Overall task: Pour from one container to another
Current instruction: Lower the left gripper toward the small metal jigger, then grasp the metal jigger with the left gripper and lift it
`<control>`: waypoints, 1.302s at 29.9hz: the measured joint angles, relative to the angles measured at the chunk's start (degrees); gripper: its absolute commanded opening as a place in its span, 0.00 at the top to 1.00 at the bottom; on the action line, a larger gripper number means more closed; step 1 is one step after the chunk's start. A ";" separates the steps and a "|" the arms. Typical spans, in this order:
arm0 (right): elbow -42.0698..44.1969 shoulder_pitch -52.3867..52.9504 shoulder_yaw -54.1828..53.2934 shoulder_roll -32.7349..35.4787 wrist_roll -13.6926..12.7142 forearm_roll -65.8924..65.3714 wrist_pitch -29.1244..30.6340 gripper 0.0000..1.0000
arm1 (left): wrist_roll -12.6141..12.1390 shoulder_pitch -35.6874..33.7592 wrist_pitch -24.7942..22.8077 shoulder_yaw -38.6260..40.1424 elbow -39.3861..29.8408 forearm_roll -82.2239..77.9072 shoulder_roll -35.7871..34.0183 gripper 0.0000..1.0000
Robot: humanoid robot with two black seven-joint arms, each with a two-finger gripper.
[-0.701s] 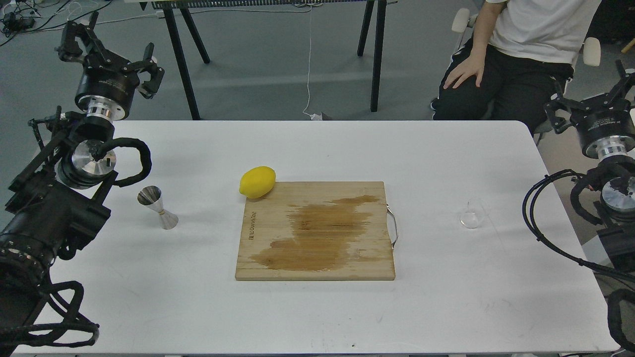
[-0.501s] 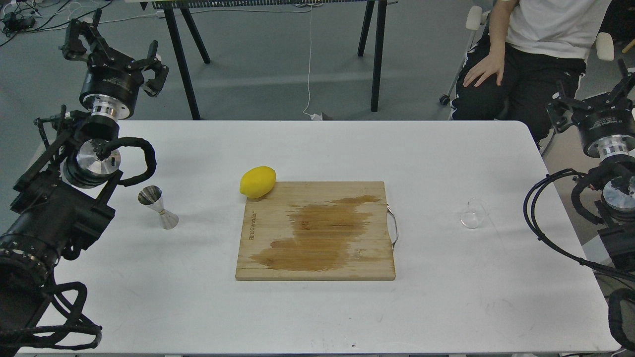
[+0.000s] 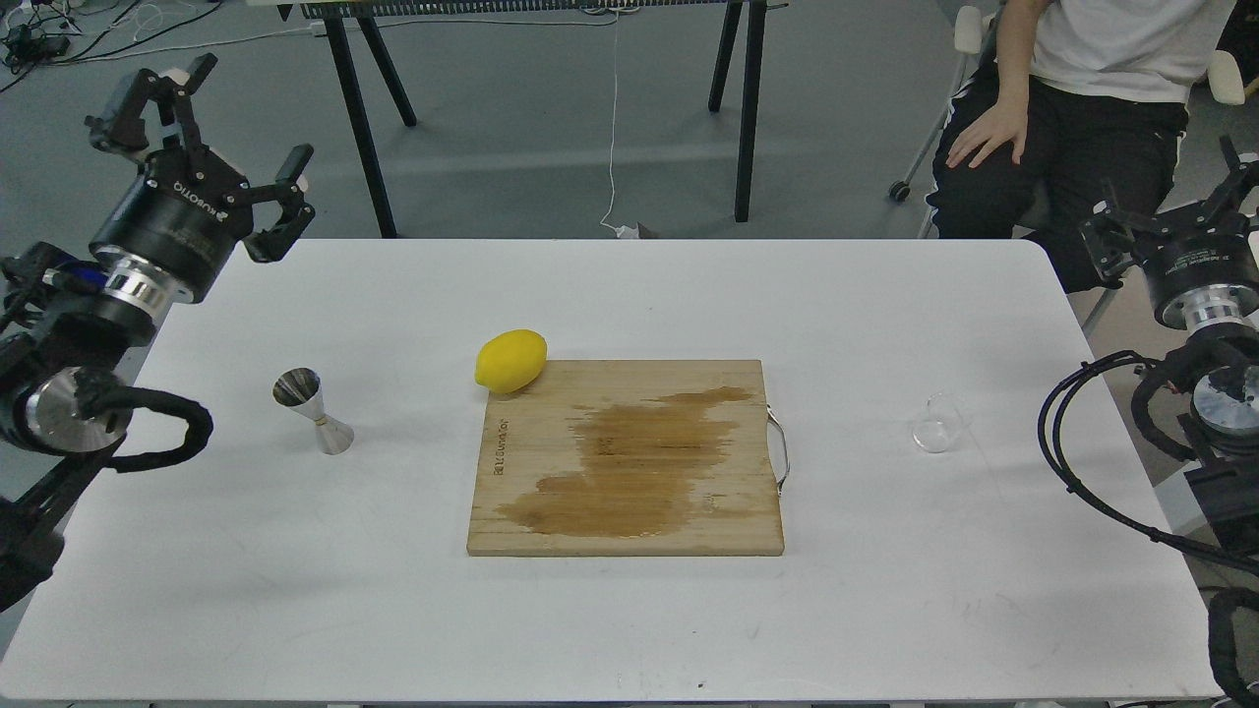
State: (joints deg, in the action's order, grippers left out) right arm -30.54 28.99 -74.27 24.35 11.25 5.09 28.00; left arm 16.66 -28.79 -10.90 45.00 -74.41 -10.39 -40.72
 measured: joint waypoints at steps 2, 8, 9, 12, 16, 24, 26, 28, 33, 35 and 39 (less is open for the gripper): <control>-0.07 -0.80 -0.03 0.03 0.00 0.00 0.00 0.00 | 1.63 3.77 0.35 -0.14 -3.52 -4.11 -4.35 0.05; 0.01 -1.91 -0.37 0.42 0.07 0.00 0.00 0.00 | 7.46 13.69 0.86 -0.04 -7.60 -20.81 -13.98 0.07; 0.04 -1.94 -0.40 0.42 0.08 0.00 0.00 0.00 | 7.75 14.98 0.96 -0.06 -7.71 -23.42 -14.95 0.07; 0.04 -1.94 -0.43 0.43 0.08 0.00 0.00 0.00 | 8.01 18.06 2.09 -0.25 -7.85 -31.83 -16.07 0.07; -0.01 -1.94 -0.53 0.42 0.09 0.00 0.00 0.00 | 8.08 21.76 7.28 -0.34 -7.49 -46.35 -15.57 0.09; -0.09 -1.94 -1.13 0.48 0.17 0.00 0.00 0.00 | 7.94 22.75 19.57 -2.07 3.79 -75.30 -6.92 0.09; -0.07 -1.93 -1.14 0.63 0.17 0.00 0.00 0.00 | 7.86 22.57 21.59 -2.32 7.98 -82.85 -4.56 0.09; -0.05 -1.93 -1.14 0.74 0.17 0.00 0.00 0.00 | 7.71 22.26 23.87 -2.37 13.05 -91.34 -1.70 0.09; 0.02 -1.92 -1.15 0.67 0.18 0.00 0.00 0.00 | 7.41 19.74 28.39 -2.40 22.56 -103.99 4.45 0.09; 0.03 -1.92 -1.14 0.39 0.17 0.00 0.00 0.00 | 7.29 18.43 28.77 -2.45 24.82 -105.02 6.34 0.09; -0.04 -1.92 -1.02 0.14 0.17 0.00 0.00 0.00 | 7.16 13.95 28.88 -3.46 30.48 -105.62 10.60 0.09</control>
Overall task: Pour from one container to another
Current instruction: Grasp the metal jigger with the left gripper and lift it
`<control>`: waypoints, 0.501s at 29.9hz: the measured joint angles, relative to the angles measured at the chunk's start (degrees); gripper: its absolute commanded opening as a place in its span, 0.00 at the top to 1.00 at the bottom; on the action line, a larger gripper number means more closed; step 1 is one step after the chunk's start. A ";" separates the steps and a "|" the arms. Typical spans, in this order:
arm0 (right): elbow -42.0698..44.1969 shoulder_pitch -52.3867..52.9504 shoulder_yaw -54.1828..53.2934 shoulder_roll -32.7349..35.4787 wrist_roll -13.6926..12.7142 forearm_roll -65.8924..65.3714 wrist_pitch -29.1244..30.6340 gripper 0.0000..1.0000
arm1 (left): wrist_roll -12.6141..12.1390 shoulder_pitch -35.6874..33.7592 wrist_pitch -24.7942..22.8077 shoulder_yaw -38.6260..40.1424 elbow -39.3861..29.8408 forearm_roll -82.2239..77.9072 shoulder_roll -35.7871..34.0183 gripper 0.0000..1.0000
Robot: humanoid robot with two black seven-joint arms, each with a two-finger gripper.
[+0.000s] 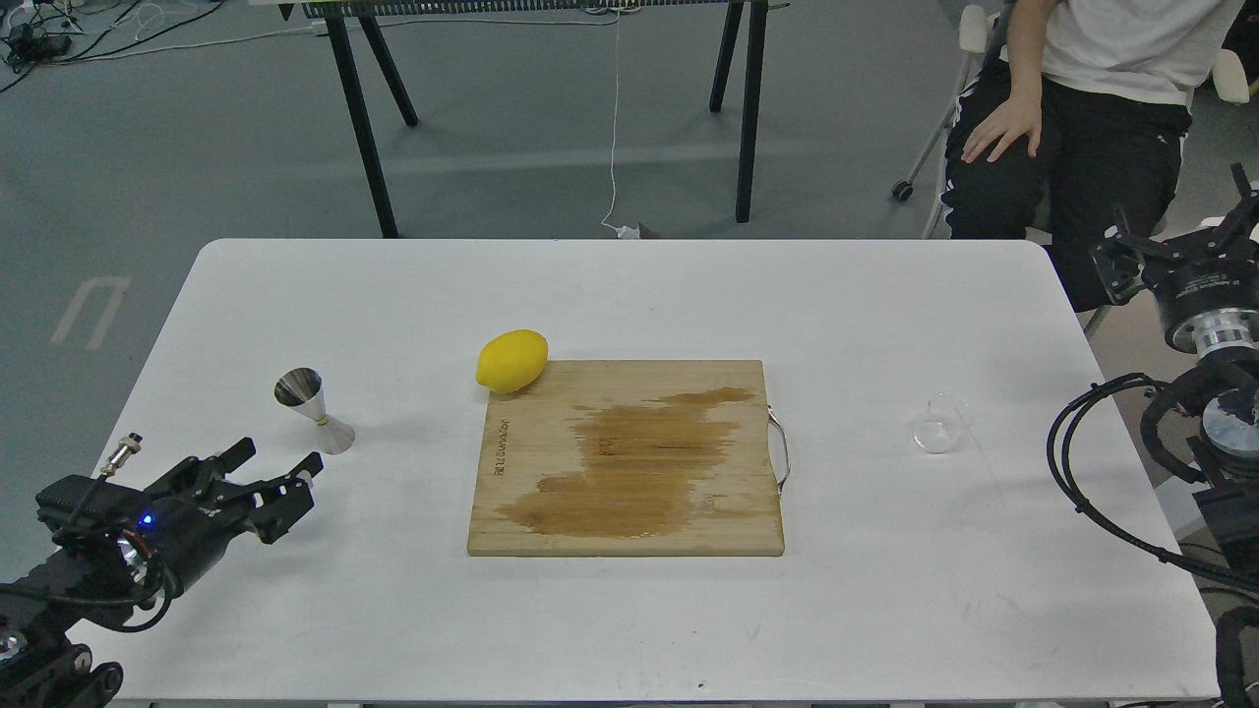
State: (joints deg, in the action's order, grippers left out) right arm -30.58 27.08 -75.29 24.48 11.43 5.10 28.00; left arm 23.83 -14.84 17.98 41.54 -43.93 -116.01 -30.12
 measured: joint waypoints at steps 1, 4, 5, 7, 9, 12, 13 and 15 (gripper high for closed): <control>-0.04 0.00 0.07 -0.02 0.00 0.00 0.00 0.00 | -0.02 -1.57 0.01 -0.90 2.32 -0.08 1.20 0.09; -0.06 0.00 0.14 0.01 0.00 0.00 0.00 0.00 | 0.06 -5.60 0.53 -3.62 8.17 -0.08 4.55 0.09; -0.05 0.00 0.14 0.16 0.00 0.00 0.00 0.00 | 0.11 -6.44 0.78 -4.29 9.51 -0.06 5.39 0.09; -0.05 0.00 0.13 0.50 0.00 0.00 0.00 0.00 | 0.09 -7.31 1.06 -4.87 11.22 0.05 6.30 0.09; -0.03 0.00 0.11 0.59 0.00 0.00 0.00 0.00 | 0.05 -7.95 1.15 -5.04 12.50 0.16 7.11 0.10; -0.02 0.00 0.03 0.64 0.00 0.00 0.00 0.00 | 0.01 -9.29 1.18 -5.10 14.76 0.30 8.70 0.20; -0.02 0.00 0.00 0.65 0.00 0.00 0.00 0.00 | 0.01 -9.69 1.19 -5.10 15.54 0.32 9.25 0.24; -0.09 0.05 -0.07 0.65 0.00 0.00 0.00 0.00 | 0.01 -10.36 1.20 -5.10 16.48 0.35 10.08 0.34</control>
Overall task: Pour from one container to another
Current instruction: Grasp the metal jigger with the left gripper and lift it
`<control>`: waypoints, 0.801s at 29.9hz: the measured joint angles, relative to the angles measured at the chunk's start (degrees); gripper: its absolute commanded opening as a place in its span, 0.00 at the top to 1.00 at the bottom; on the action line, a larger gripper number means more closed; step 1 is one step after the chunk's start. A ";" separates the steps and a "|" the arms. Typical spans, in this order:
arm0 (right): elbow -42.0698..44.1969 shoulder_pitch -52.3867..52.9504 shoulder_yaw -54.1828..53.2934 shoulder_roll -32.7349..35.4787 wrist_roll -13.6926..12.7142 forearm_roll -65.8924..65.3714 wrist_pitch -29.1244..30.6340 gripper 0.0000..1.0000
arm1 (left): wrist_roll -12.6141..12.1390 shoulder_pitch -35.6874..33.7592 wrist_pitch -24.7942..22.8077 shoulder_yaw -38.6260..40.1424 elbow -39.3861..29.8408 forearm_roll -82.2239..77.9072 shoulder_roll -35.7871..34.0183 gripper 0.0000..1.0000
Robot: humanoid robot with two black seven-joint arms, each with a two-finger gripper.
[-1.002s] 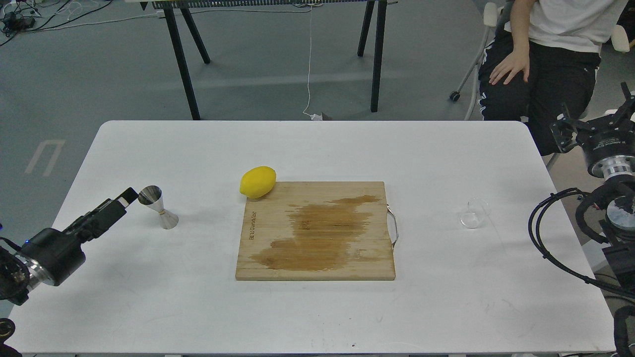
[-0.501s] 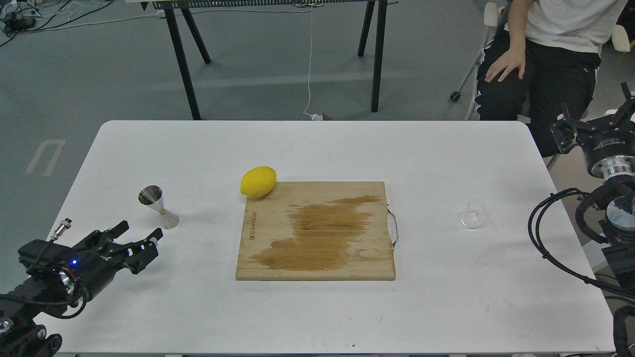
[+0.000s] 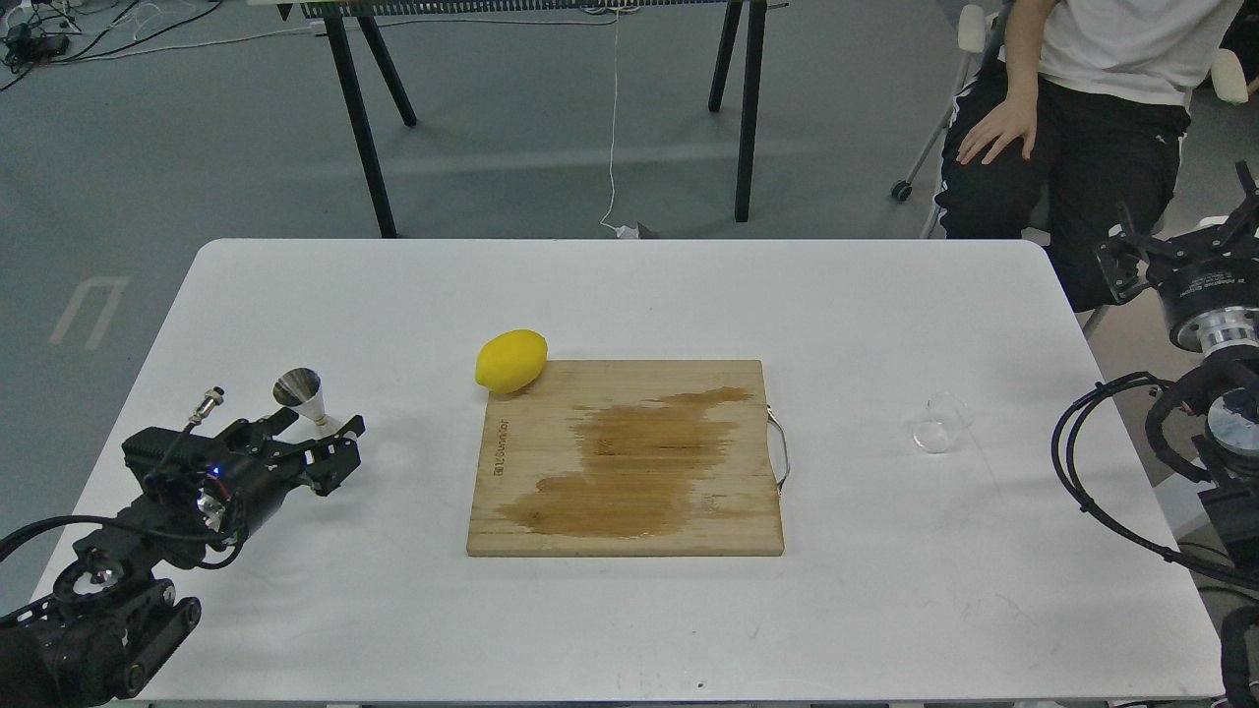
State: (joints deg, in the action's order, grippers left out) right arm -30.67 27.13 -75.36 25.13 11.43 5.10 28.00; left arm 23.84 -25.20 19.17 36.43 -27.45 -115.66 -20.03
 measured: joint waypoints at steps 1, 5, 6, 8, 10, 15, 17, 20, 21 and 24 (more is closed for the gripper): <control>-0.09 0.02 -0.02 -0.02 0.00 0.00 0.00 0.00 | 0.04 -0.16 0.00 -0.03 0.17 0.00 0.19 0.40; -0.31 0.08 -0.02 -0.23 0.00 0.00 0.00 0.00 | 0.13 -0.32 0.00 -0.13 0.43 -0.06 0.40 0.62; -0.34 0.12 -0.02 -0.24 0.00 0.00 0.00 0.00 | 0.13 -0.37 0.00 -0.13 0.45 -0.08 0.40 0.69; -0.36 0.19 0.01 -0.25 0.00 0.00 0.00 0.00 | 0.13 -0.45 0.00 -0.13 0.46 -0.09 0.37 0.73; -0.50 0.20 0.03 -0.25 0.00 0.00 0.00 0.00 | 0.10 -0.46 0.00 -0.14 0.46 -0.10 0.15 0.78; -0.84 0.27 0.04 -0.14 0.00 0.09 0.00 0.00 | 0.08 -0.55 0.61 -0.14 0.47 -0.16 0.12 0.82; -0.89 0.30 0.04 -0.07 0.00 0.09 0.00 0.00 | 0.22 -0.55 1.90 -0.14 0.18 -0.30 0.16 0.82; -0.89 0.30 0.02 0.08 0.00 0.10 0.00 0.00 | 0.48 -1.16 3.75 -0.13 -0.32 -0.50 -0.37 0.81; -0.89 0.30 0.01 0.09 0.00 0.10 0.00 0.00 | 0.52 -2.02 4.18 -0.11 -0.66 -0.51 -0.81 0.81; -0.89 0.30 -0.04 0.48 0.00 0.10 0.00 0.00 | 0.66 -4.17 4.59 -0.06 -3.17 -0.55 -2.55 0.82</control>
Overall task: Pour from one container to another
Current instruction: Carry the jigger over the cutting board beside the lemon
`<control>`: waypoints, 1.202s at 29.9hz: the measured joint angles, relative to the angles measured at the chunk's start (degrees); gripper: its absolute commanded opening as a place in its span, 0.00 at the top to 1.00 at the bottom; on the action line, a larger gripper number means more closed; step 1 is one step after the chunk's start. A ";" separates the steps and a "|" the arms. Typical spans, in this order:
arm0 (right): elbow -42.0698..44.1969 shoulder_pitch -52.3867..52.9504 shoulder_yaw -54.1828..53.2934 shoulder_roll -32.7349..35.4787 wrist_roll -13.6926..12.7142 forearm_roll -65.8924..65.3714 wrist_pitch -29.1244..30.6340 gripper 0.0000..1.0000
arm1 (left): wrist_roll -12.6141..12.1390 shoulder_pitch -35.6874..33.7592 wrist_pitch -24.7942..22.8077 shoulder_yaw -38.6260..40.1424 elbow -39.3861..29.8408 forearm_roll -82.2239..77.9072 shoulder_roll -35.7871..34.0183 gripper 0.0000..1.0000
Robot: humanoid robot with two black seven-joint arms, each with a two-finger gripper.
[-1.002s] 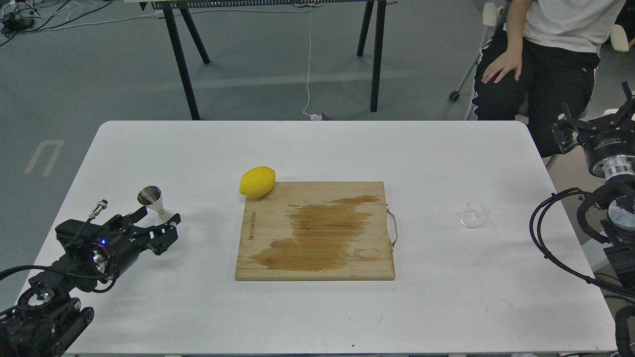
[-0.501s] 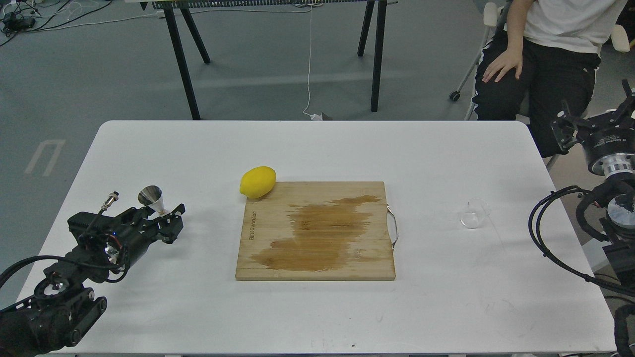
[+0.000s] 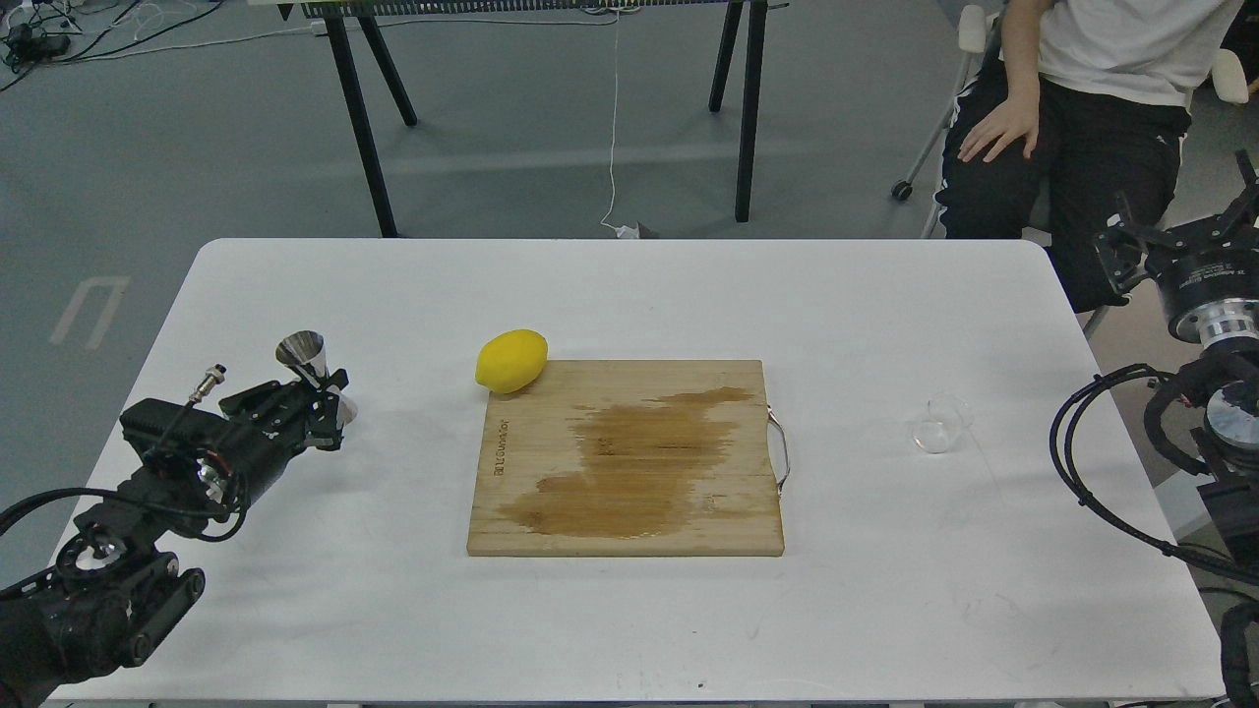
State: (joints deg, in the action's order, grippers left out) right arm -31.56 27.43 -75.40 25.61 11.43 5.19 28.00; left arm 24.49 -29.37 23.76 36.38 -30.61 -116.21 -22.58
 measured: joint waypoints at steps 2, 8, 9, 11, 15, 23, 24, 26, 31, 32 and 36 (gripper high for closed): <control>0.00 0.00 -0.02 0.15 0.00 0.00 0.00 0.00 | 0.00 -1.56 0.00 0.00 -3.15 -0.08 -1.36 0.82; 0.00 0.00 -0.02 0.56 0.00 0.00 0.00 0.00 | -0.49 -6.99 -1.07 -2.82 -15.10 -5.73 -3.03 0.84; 0.00 0.00 -0.02 0.61 0.00 0.00 0.00 0.00 | -0.57 -7.85 -1.30 -3.95 -16.83 -7.10 -2.96 0.85; 0.04 0.00 -0.02 0.71 0.00 0.00 0.00 0.00 | -0.99 -9.14 -1.60 -5.94 -19.81 -8.35 -2.53 0.85; 0.08 0.00 -0.02 1.58 0.00 0.00 0.00 0.00 | -2.16 -10.25 -1.79 -8.61 -22.11 -8.77 0.36 0.85; 0.17 -0.37 -0.02 2.72 0.00 0.00 0.00 0.00 | -3.32 -11.93 -5.30 -18.74 -21.50 -8.80 10.93 0.85; 0.17 -0.40 -0.02 2.78 0.00 -0.01 0.00 0.00 | -3.70 -12.12 -5.77 -19.98 -20.67 -8.80 12.68 0.84; 0.18 -0.48 -0.02 3.19 0.00 0.00 0.00 0.00 | -4.45 -12.38 -6.25 -21.91 -18.09 -8.80 15.85 0.84; 0.24 -0.94 -0.02 3.87 0.00 -0.01 0.00 0.00 | -5.99 -13.15 -6.44 -24.29 -10.76 -8.80 21.81 0.83; 0.25 -1.03 -0.02 4.01 0.00 0.00 0.00 0.00 | -6.16 -13.29 -6.45 -24.55 -9.66 -8.80 22.17 0.83; 0.27 -1.21 -0.02 4.15 0.00 -0.01 0.00 0.00 | -6.46 -14.10 -6.45 -25.09 -5.73 -8.80 22.53 0.81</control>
State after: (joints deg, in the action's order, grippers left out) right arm -31.29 26.21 -75.42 29.76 11.43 5.19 28.00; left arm 18.04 -43.46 17.31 11.29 -36.34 -125.01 -0.06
